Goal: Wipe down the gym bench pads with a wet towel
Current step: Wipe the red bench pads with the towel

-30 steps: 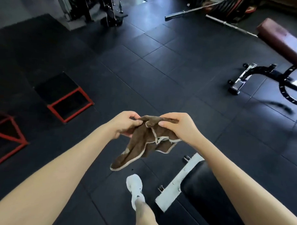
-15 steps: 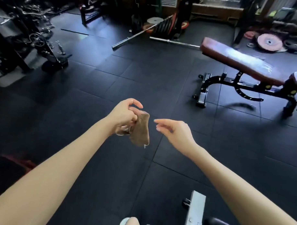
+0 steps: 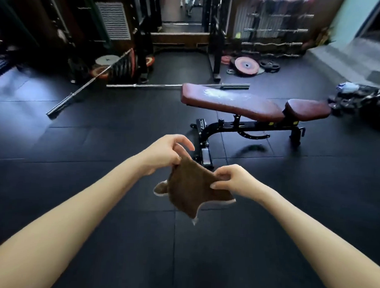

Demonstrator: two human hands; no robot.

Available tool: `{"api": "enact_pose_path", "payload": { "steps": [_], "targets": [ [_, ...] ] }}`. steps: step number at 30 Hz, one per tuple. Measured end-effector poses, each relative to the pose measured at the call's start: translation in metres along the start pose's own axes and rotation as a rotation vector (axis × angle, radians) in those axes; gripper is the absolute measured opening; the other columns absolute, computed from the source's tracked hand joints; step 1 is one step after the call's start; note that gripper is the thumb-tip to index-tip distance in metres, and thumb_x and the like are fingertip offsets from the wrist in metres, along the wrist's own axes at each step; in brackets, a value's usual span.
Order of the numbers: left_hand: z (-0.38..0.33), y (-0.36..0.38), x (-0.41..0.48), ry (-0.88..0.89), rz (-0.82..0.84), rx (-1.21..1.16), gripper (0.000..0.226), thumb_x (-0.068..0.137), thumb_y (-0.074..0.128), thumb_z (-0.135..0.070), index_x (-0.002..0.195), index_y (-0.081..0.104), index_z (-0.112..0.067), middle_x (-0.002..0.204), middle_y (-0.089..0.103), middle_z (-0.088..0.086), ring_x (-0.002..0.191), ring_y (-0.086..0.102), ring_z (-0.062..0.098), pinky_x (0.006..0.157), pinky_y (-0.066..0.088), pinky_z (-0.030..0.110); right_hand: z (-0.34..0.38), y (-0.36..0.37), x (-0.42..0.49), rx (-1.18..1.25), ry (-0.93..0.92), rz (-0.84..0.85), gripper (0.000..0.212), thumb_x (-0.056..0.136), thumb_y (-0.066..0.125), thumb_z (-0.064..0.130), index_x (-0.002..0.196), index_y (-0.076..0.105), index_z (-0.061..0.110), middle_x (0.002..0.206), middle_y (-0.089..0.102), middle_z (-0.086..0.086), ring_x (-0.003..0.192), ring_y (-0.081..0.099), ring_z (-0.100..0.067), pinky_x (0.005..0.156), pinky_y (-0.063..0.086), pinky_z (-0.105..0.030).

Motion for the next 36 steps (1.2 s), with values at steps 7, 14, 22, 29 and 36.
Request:
{"api": "enact_pose_path", "payload": {
  "steps": [7,14,22,29,36],
  "targets": [
    [-0.030,-0.004,0.203,0.004,0.054,-0.065,0.043,0.073,0.039,0.021,0.087,0.061,-0.014,0.086,0.069,0.010,0.070,0.060,0.018,0.058,0.050,0.026,-0.063,-0.133,0.115,-0.169,0.162,-0.309,0.008,0.083,0.068,0.034,0.084,0.065,0.041,0.086,0.066,0.013,0.082,0.059,-0.013,0.075,0.046,-0.030],
    [-0.028,0.019,0.421,-0.137,-0.059,-0.256,0.039,0.075,0.036,0.022,0.090,0.059,-0.006,0.082,0.062,0.009,0.068,0.057,0.015,0.046,0.048,0.021,-0.156,-0.260,0.273,-0.096,0.278,-0.414,0.010,0.083,0.070,0.026,0.092,0.073,0.024,0.086,0.068,0.004,0.087,0.061,-0.016,0.073,0.043,-0.027],
    [-0.016,0.032,0.607,-0.248,-0.277,-0.359,0.040,0.071,0.038,0.018,0.086,0.062,-0.011,0.084,0.066,0.008,0.076,0.061,0.021,0.069,0.054,0.036,-0.241,-0.361,0.440,0.119,0.400,-0.448,0.009,0.078,0.071,0.015,0.084,0.072,0.021,0.079,0.069,-0.002,0.078,0.063,-0.020,0.074,0.048,-0.031],
    [0.013,0.016,0.753,-0.367,-0.377,-0.334,0.041,0.067,0.041,0.013,0.071,0.062,-0.021,0.085,0.067,0.011,0.088,0.064,0.030,0.078,0.057,0.045,-0.289,-0.408,0.592,0.175,0.466,-0.365,0.025,0.075,0.063,0.001,0.074,0.067,0.025,0.075,0.067,0.001,0.079,0.065,-0.023,0.079,0.054,-0.036],
    [0.050,0.005,0.878,-0.560,-0.456,-0.547,0.040,0.074,0.037,0.018,0.077,0.061,-0.014,0.078,0.059,0.005,0.080,0.058,0.026,0.074,0.055,0.043,-0.318,-0.456,0.742,0.032,0.425,-0.226,0.018,0.076,0.070,0.006,0.079,0.066,0.023,0.072,0.063,0.005,0.075,0.062,-0.020,0.075,0.052,-0.031]
  ]
}}
Point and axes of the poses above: each hand's wrist, its own x-axis towards the middle knuckle, its own y-axis out of the palm, z = x × y, the point moved 7 cm from there along x, towards the middle knuckle
